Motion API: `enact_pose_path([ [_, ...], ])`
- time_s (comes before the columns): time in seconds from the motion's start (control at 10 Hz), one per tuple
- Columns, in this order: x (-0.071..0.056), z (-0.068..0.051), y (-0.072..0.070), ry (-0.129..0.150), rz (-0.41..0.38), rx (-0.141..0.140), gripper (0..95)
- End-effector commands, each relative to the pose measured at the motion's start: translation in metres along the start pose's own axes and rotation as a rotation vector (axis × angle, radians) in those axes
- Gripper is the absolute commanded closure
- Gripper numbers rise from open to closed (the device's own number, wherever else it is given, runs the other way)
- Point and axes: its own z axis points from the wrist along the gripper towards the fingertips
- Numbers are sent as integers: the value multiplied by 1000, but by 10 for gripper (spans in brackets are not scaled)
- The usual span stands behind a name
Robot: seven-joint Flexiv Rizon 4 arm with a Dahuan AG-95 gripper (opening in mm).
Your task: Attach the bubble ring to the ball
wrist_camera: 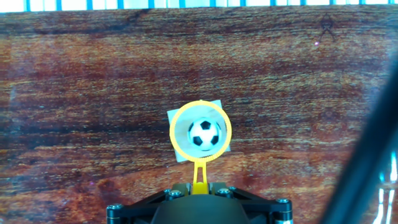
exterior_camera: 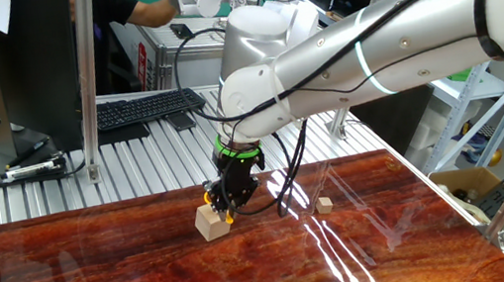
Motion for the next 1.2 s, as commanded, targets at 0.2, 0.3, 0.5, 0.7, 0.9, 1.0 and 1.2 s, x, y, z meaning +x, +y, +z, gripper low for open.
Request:
enact_pose_path([
  [0.2, -2, 2, -2, -1, -8, 15, 950],
  [0.3, -2, 3, -2, -2, -11, 18, 950],
  [0.5, -2, 3, -2, -1, -18, 28, 950],
  [0.7, -3, 6, -4, -2, -17, 28, 950],
  [0.9, -5, 8, -6, 0, -15, 25, 950],
  [1.0, -5, 9, -6, 0, -13, 24, 950],
  [1.2, -6, 10, -6, 0, -10, 24, 950],
])
